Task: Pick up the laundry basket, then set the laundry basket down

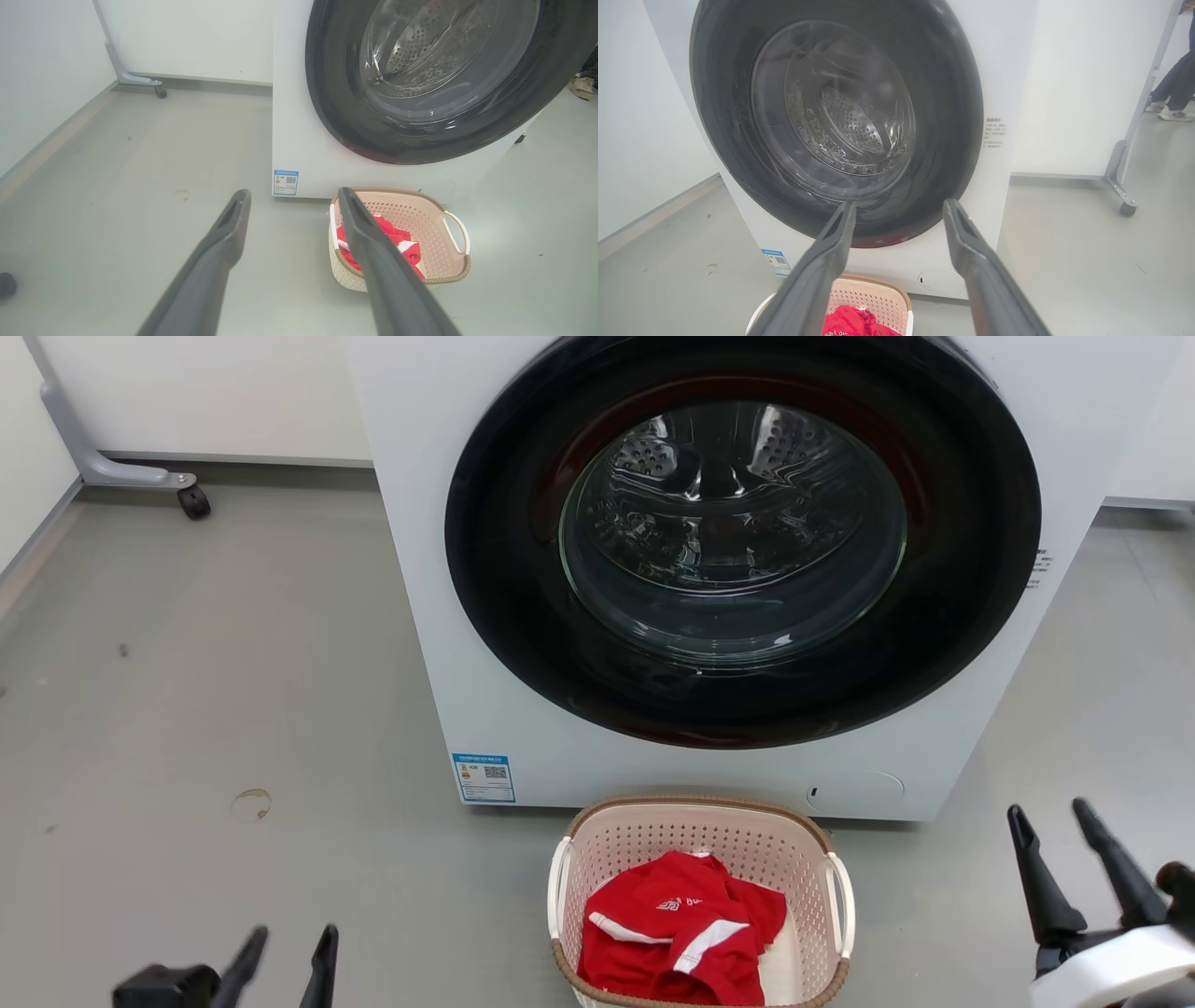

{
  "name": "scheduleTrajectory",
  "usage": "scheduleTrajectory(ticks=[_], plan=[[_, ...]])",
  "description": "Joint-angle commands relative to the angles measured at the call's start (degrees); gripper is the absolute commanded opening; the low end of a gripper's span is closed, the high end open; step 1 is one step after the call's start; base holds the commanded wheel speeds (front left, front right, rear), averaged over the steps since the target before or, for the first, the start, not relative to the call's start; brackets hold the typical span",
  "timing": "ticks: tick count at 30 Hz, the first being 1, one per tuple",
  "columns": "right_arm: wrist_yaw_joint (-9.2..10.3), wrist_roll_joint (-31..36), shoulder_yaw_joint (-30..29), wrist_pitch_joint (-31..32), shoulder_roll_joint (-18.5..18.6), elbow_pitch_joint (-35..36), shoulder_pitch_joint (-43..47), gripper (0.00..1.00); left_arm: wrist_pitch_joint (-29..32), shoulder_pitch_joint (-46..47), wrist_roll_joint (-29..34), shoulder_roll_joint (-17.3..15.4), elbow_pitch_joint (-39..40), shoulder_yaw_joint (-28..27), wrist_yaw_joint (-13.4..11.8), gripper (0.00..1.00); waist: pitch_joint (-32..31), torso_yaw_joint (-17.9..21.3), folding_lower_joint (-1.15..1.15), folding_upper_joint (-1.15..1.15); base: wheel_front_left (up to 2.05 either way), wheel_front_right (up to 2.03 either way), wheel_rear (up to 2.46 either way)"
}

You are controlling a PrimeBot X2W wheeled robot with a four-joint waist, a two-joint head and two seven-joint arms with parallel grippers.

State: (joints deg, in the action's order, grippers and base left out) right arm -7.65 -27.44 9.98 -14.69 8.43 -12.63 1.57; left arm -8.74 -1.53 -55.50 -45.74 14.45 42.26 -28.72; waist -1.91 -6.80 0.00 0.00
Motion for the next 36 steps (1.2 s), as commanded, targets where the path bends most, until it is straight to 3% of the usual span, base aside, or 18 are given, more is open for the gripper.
scheduleTrajectory(ticks=[1,5,11,16,36], plan=[[0.0,0.0,0.0,0.0,-0.1,-0.1,0.1,0.0,0.0,-0.1,0.0,0.1,-0.2,0.1,0.0,0.0,0.0,0.0,0.0,0.0,0.0,0.0,0.0],[-0.04,-0.3,0.7,0.1,-2.5,-2.2,1.5,0.0,0.2,-1.7,-0.2,3.5,-2.3,1.5,0.1,0.0,0.0,0.0,0.0,0.0,0.0,0.0,0.0],[-0.03,-3.5,-0.1,1.1,-2.5,-2.0,1.2,0.0,0.4,-1.5,-2.5,4.9,-3.3,-0.4,1.8,0.0,0.0,0.4,-0.13,0.0,0.0,0.0,0.0],[-0.02,-6.2,-0.7,1.8,-2.6,-2.0,0.8,0.0,0.6,-1.1,-4.4,6.2,-4.4,-1.9,3.3,0.0,0.2,0.6,-0.01,0.0,0.0,0.0,0.0],[0.01,-16.7,-3.2,5.1,-2.9,-2.0,-0.8,0.0,1.9,0.6,-11.4,11.5,-8.7,-8.5,9.2,0.0,0.5,1.7,0.0,0.0,0.0,0.0,0.0]])
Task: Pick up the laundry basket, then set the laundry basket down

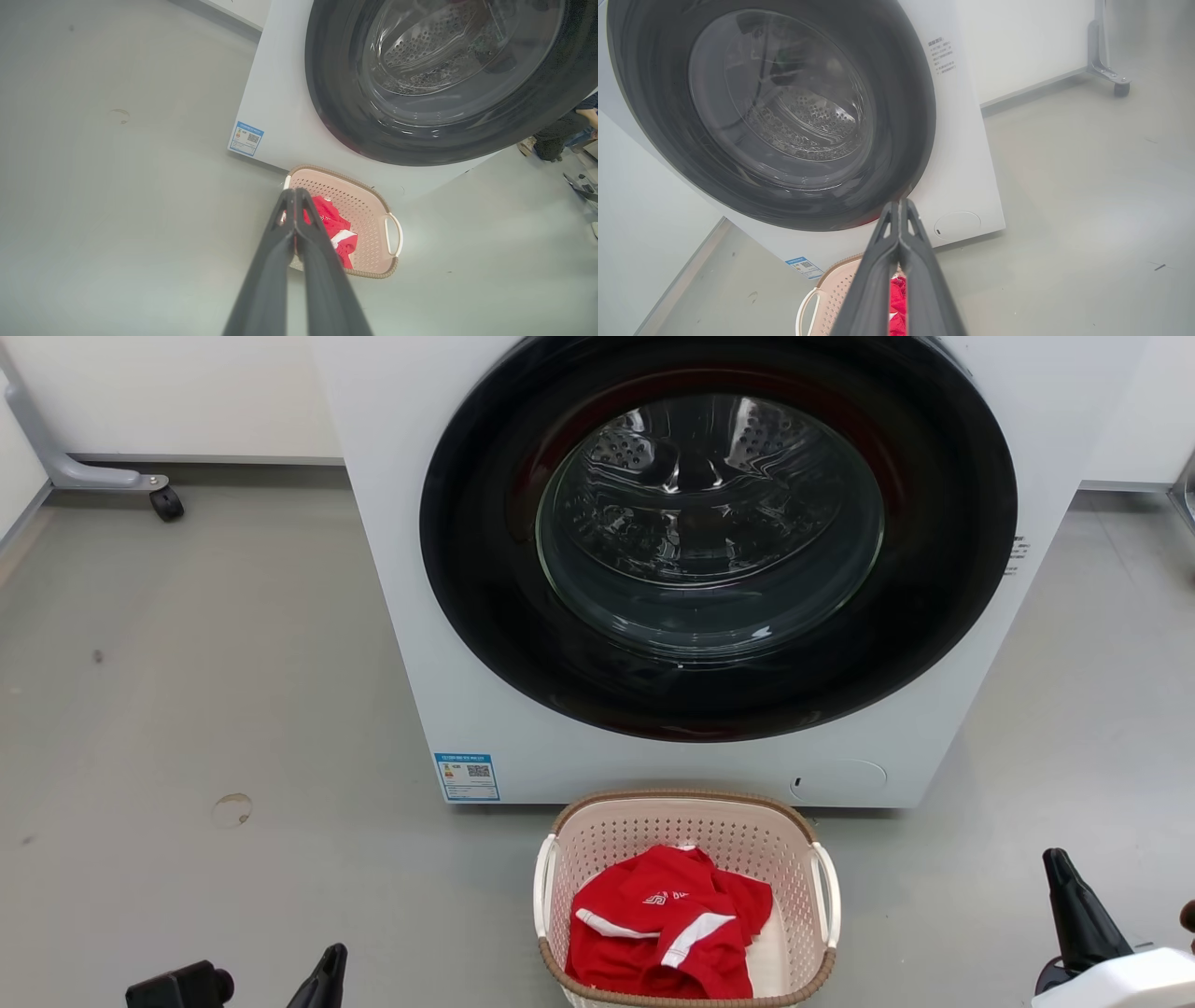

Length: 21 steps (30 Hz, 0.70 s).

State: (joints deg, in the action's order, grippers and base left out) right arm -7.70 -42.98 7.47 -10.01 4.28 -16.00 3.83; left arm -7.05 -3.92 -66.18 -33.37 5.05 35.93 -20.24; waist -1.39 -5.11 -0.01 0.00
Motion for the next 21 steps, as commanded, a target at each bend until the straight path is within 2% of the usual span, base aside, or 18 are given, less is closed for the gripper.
scheduleTrajectory(ticks=[1,21], plan=[[0.05,-1.7,-0.8,0.5,1.2,1.4,-3.1,0.0,0.3,3.0,-1.1,-0.6,0.5,-2.5,1.0,0.0,0.0,0.1,0.01,0.0,0.0,0.0,0.0],[0.09,-11.6,-3.4,3.7,0.8,1.5,-4.5,0.0,1.9,4.4,-7.3,4.8,-3.4,-9.4,6.5,0.0,0.4,1.1,0.01,0.0,0.0,0.0,0.0]])
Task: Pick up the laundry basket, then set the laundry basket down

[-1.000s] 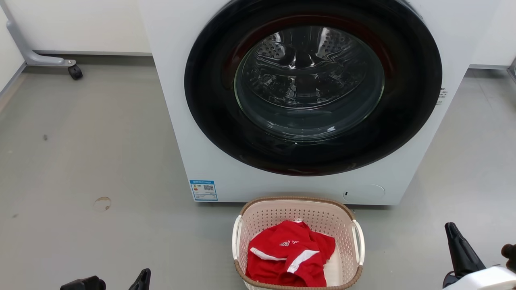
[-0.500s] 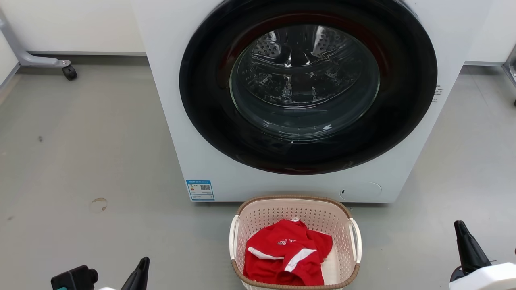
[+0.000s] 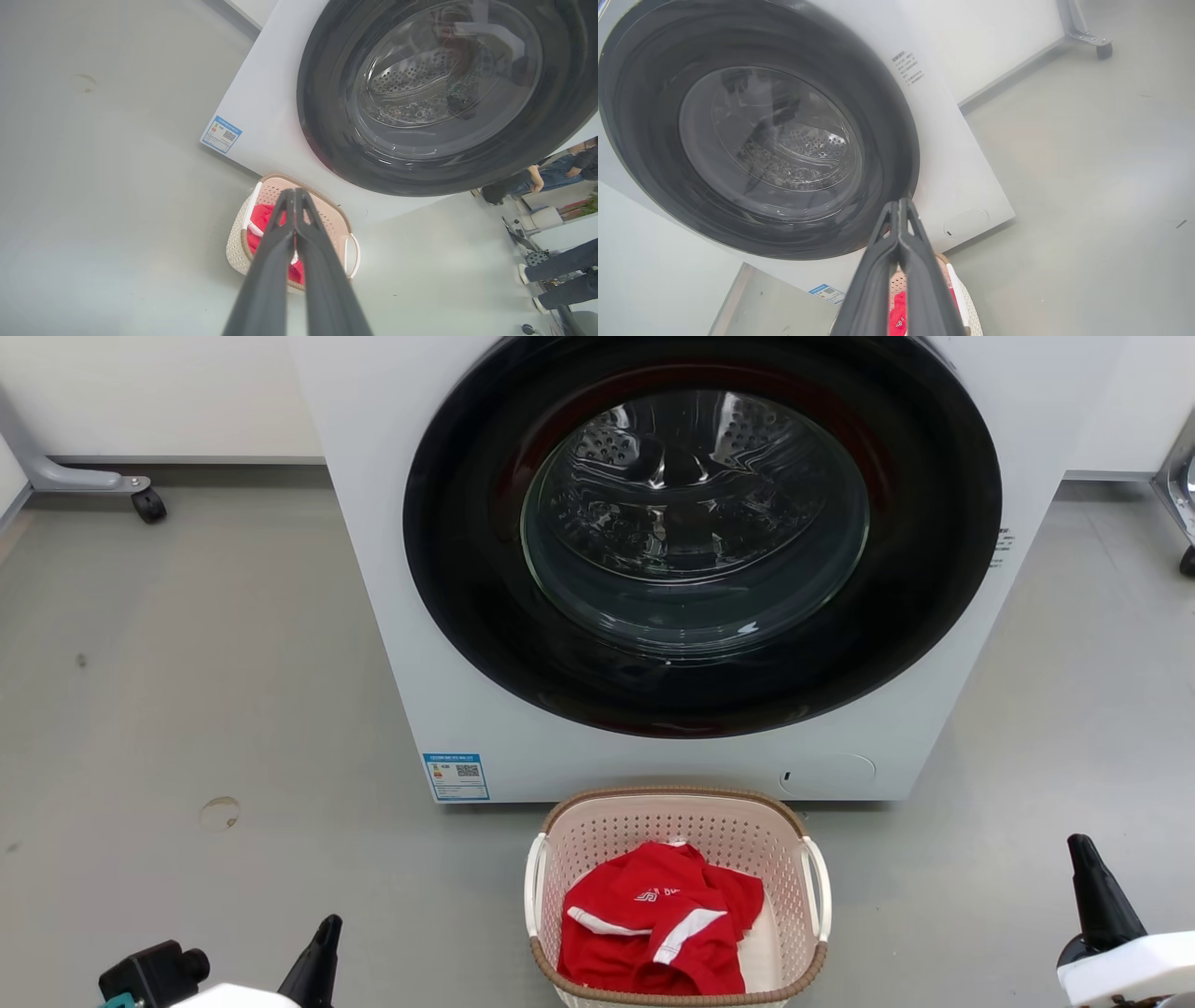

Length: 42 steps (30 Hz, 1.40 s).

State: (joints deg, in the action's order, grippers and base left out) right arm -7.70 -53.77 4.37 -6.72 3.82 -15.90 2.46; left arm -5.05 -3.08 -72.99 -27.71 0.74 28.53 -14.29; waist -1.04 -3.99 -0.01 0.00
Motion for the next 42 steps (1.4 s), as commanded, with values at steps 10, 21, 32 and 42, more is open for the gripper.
scheduleTrajectory(ticks=[10,21,32,42], plan=[[0.1,-6.5,-1.7,2.2,1.0,1.5,-4.0,0.0,1.0,4.3,-4.0,2.4,-1.4,-6.2,3.7,0.0,0.2,0.6,0.01,0.0,0.0,0.0,0.0],[0.12,-12.2,-3.3,4.1,0.7,1.6,-4.8,0.0,2.2,5.1,-7.3,5.8,-3.7,-10.4,6.9,0.0,0.4,1.2,0.01,0.0,0.0,0.0,0.0],[0.14,-17.4,-4.6,5.8,0.5,1.6,-5.5,0.0,3.4,5.9,-10.3,8.9,-5.8,-14.4,9.8,0.0,0.5,1.7,0.01,0.0,0.0,0.0,0.0],[0.16,-22.5,-6.0,7.5,0.2,1.7,-6.3,0.0,4.5,6.6,-13.3,12.0,-7.9,-18.4,12.7,0.0,0.7,2.3,0.01,0.0,0.0,0.0,0.0]])
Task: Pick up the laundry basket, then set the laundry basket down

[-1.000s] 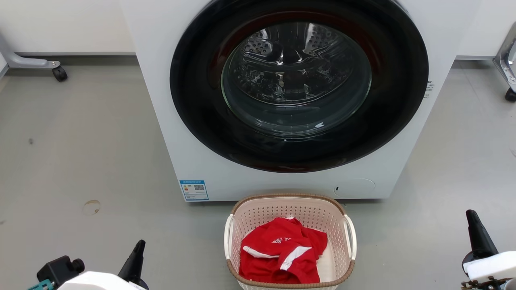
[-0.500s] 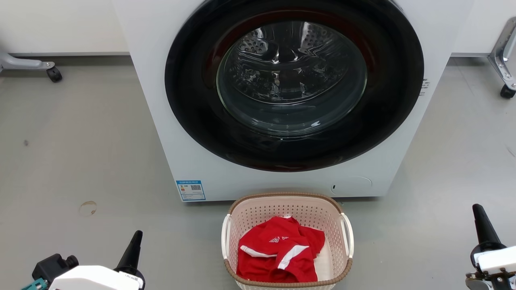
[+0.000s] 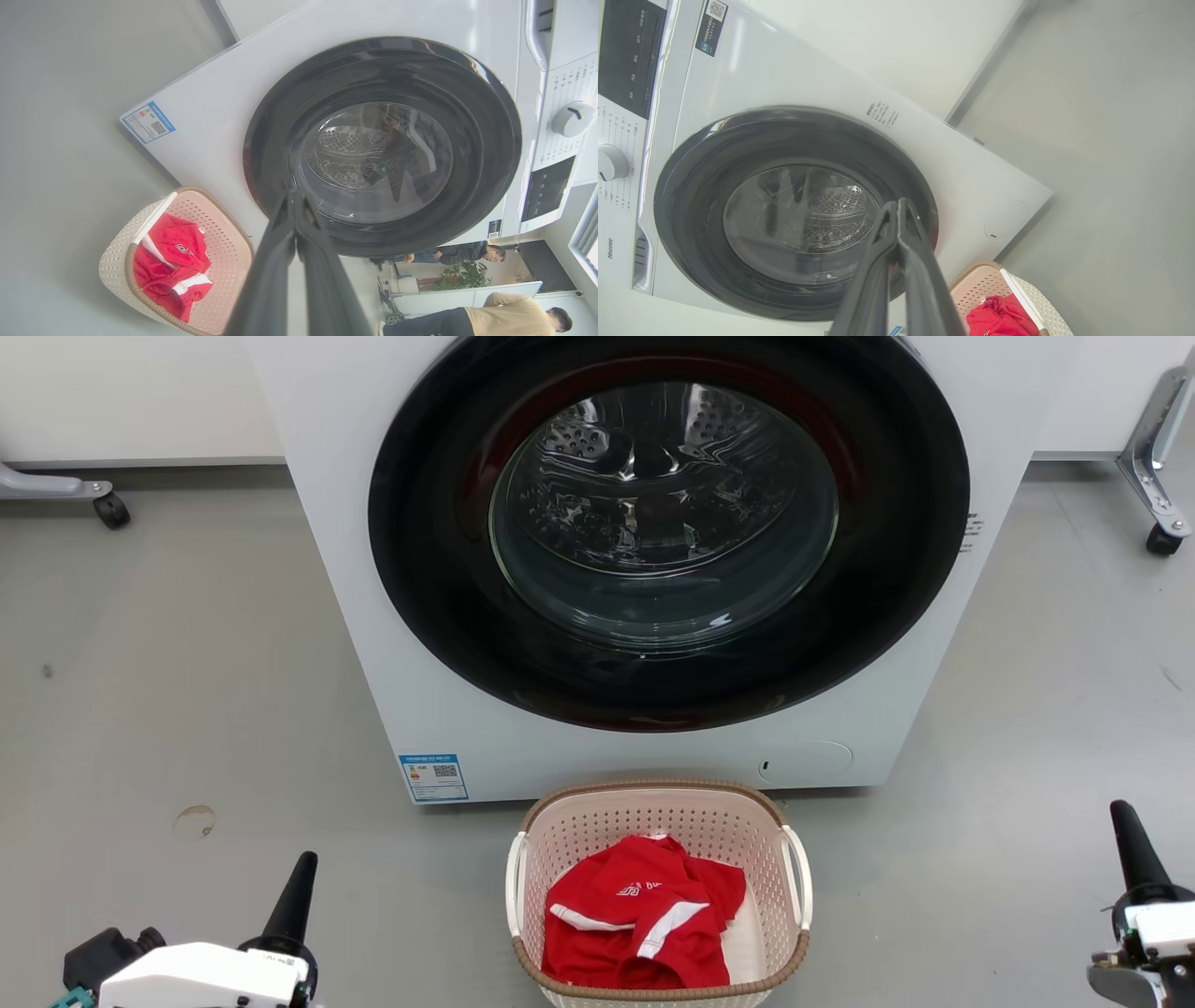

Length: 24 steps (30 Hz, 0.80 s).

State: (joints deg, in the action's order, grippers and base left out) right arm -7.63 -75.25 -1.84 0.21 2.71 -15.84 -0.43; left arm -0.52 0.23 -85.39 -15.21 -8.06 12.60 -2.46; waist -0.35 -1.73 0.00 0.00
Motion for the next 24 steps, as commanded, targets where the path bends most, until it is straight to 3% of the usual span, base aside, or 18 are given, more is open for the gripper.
scheduleTrajectory(ticks=[1,24], plan=[[0.09,-1.6,0.0,0.7,1.3,1.6,-3.4,0.0,0.1,3.4,-1.2,-0.2,0.7,-2.9,1.1,0.0,0.0,0.1,0.0,0.0,0.0,0.0,0.0],[0.13,-13.4,-3.2,4.7,0.7,1.8,-5.2,0.0,3.0,5.1,-7.8,7.2,-4.2,-12.2,7.8,0.0,0.4,1.3,0.0,0.0,0.0,0.0,0.0]])
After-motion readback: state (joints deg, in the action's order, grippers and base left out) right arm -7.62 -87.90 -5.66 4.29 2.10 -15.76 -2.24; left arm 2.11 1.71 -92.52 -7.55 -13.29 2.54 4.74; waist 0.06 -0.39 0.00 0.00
